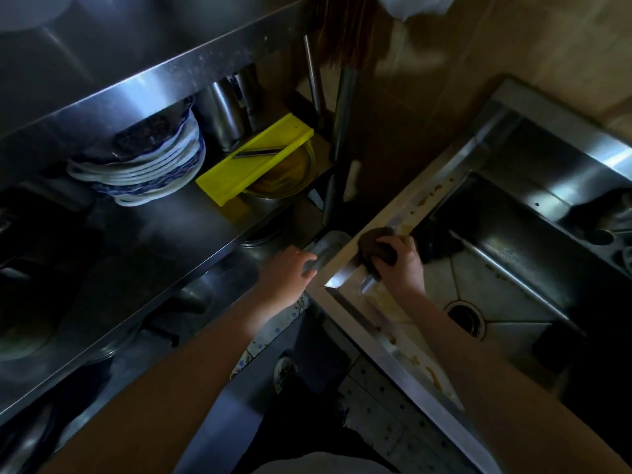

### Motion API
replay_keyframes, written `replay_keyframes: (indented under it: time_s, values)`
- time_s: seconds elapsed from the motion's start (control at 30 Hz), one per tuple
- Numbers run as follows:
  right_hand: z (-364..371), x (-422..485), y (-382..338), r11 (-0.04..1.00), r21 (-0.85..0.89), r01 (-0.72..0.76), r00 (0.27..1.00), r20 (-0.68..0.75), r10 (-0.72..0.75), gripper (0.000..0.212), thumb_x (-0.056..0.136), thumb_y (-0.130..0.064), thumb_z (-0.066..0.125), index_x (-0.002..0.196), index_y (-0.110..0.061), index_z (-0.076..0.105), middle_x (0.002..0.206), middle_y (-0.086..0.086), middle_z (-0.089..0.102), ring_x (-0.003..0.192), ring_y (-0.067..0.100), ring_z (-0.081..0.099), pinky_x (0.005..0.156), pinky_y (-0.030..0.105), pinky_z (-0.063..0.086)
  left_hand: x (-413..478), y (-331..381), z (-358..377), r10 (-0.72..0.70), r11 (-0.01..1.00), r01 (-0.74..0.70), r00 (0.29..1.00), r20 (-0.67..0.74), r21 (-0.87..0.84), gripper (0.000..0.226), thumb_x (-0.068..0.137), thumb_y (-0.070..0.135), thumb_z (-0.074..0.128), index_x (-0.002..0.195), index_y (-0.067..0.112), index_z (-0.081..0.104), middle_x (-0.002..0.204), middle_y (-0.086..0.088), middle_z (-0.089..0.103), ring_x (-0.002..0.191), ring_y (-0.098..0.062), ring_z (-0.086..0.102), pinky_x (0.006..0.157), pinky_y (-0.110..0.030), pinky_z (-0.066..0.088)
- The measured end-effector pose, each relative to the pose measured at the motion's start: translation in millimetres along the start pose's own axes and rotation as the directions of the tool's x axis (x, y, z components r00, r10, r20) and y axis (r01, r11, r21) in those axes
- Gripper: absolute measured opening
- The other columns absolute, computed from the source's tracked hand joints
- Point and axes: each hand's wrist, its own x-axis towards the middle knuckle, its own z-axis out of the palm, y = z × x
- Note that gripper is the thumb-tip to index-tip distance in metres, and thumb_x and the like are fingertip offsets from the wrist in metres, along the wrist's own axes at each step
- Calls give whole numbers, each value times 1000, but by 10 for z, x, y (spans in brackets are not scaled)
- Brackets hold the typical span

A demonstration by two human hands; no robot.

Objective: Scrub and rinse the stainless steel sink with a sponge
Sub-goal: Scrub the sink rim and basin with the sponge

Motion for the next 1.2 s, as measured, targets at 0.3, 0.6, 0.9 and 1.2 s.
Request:
replay_keyframes:
  time_s: [0.3, 0.6, 0.9, 1.2]
  values:
    - [43, 7, 29, 999, -48, -4, 1000, -26, 3, 42, 78, -5, 69, 118, -16, 63, 124, 7, 51, 111, 28, 49, 95, 39, 47, 378, 105, 38, 96, 994, -99, 994, 60, 45, 53, 90, 44, 54, 137, 24, 41, 130, -5, 52, 117, -22, 51, 97, -40, 42]
    - [-240, 695, 163, 980, -19, -196, 973, -126, 192, 42, 87, -7, 60, 128, -16, 57, 134, 9, 47, 120, 30, 46, 106, 42, 41, 586, 36, 19, 231, 973, -232, 960, 156, -13, 64, 86, 42, 60, 142, 28, 33, 140, -1, 44, 126, -20, 44, 102, -39, 41]
    - [-38, 281, 27, 990, -29, -141, 984, -115, 137, 41, 82, -6, 66, 121, -18, 62, 126, 6, 52, 113, 26, 50, 98, 38, 46, 742, 94, 9, 286, 958, -283, 952, 104, -44, 53, 90, 38, 55, 139, 22, 39, 136, -4, 48, 120, -20, 49, 88, -26, 37]
    - [-173, 657, 95, 983, -33, -182, 978, -105, 178, 43, 85, -10, 64, 126, -19, 59, 126, 6, 49, 117, 28, 47, 100, 36, 43, 833, 260, 52, 302, 951, -309, 942, 150, 29, 48, 89, 34, 57, 135, 31, 44, 134, 0, 47, 120, -20, 49, 97, -38, 44]
